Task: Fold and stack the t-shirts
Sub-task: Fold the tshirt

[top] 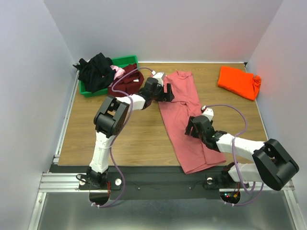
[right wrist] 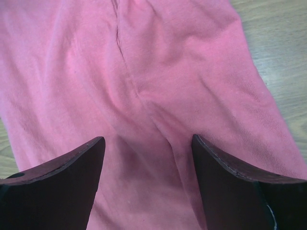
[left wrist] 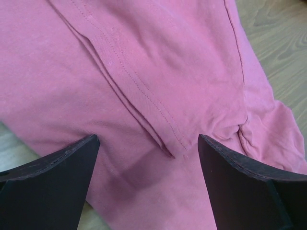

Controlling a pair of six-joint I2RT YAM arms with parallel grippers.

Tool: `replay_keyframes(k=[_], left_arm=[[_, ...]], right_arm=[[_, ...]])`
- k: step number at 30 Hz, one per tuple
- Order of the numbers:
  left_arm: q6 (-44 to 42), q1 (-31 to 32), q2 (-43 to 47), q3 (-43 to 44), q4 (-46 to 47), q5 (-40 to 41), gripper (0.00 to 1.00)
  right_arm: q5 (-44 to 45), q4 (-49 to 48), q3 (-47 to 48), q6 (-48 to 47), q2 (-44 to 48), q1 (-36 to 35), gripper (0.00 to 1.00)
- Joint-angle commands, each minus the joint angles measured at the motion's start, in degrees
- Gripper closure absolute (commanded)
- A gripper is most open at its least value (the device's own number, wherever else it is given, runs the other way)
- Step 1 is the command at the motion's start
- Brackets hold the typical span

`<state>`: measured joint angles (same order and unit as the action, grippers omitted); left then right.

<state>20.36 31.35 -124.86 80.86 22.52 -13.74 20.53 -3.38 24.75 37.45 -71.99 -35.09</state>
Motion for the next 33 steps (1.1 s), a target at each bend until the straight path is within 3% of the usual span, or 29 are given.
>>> replay_keyframes(k=[1, 26, 33], left_arm=[[0.91, -1.21, -2.4, 3.94, -1.78, -1.03, 0.03], [-0.4, -4.72, -16.02, 31.19, -12.58, -2.26, 0.03], [-4.45, -4.28, -10.68, 30.95, -13.74, 0.73, 0.04]], right_arm=[[-2.78, -1.45, 1.0, 1.92, -2.28, -1.56, 0.21], [-3.22, -4.01, 11.1, -0.45, -13.71, -1.65, 0.18], [-4.1, -3.92, 10.85, -1.86, -8.35, -1.73, 0.18]])
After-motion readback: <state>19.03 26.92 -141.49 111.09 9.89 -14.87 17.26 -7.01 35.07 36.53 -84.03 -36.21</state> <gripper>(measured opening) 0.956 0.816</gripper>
